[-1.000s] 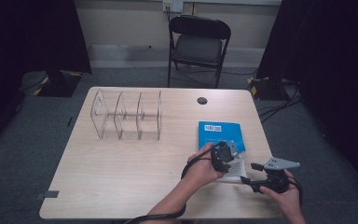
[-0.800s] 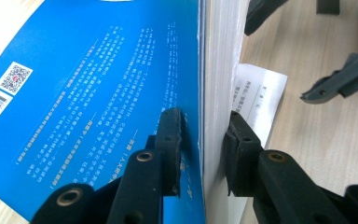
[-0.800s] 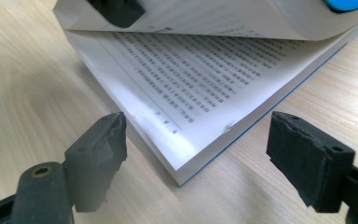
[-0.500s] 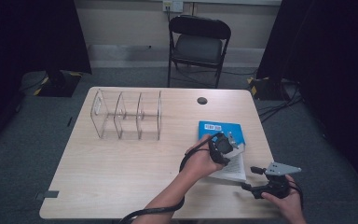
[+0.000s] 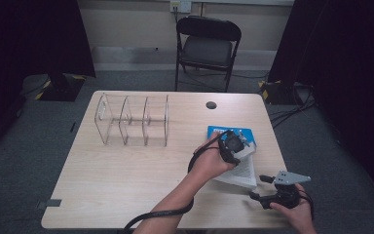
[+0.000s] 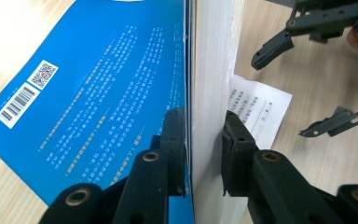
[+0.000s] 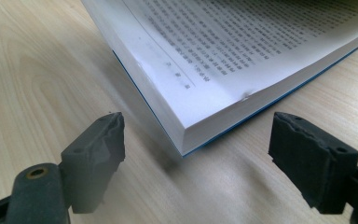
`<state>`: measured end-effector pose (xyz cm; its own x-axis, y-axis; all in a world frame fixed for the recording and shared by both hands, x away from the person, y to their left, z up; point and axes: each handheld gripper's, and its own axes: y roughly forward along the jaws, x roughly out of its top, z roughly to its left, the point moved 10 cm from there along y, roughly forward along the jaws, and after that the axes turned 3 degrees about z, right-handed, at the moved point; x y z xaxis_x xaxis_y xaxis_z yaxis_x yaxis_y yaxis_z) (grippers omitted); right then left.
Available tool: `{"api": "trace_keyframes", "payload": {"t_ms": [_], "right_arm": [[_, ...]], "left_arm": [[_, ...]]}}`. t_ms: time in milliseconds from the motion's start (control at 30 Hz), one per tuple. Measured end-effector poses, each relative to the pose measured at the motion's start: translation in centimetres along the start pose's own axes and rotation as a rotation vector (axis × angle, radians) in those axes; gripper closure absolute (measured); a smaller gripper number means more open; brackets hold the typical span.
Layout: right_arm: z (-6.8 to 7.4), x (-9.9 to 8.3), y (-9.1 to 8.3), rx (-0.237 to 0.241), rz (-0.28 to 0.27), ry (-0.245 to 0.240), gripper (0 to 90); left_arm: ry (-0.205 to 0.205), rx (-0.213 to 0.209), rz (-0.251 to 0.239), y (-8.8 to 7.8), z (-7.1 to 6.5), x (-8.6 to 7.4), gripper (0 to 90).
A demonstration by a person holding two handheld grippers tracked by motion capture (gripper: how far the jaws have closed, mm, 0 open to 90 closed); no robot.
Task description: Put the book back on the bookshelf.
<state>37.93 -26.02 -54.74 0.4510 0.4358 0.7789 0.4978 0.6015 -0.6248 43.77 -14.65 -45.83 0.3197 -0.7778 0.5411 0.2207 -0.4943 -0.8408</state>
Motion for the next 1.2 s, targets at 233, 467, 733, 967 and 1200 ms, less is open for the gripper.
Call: {"api": "trace_keyframes", "payload": {"t_ms": [233,467,733,967,1200], "right_arm": [[-0.5,-0.2,0.5,-0.030,0.016,0.004,17.9],[-0.5,-0.3,1.1,-0.046,0.039,-0.013,17.9],[-0.9,0.0,1.6,-0.072,0.036,-0.012,18.4],[-0.8,0.2,1.9,-0.064,0.036,-0.013,18.4],[-0.6,0.3,1.9,-0.067,0.025,0.006,18.2]], "left_arm": [[-0.020,-0.004,0.022,-0.7,0.5,0.6,75.0],[-0.035,-0.012,0.028,-1.0,0.7,0.8,75.1],[-0.030,-0.007,0.034,-1.4,1.0,1.1,75.3],[-0.045,-0.005,0.043,-1.6,1.1,1.3,75.4],[-0.048,-0.004,0.047,-1.7,1.1,1.5,75.4]]}}
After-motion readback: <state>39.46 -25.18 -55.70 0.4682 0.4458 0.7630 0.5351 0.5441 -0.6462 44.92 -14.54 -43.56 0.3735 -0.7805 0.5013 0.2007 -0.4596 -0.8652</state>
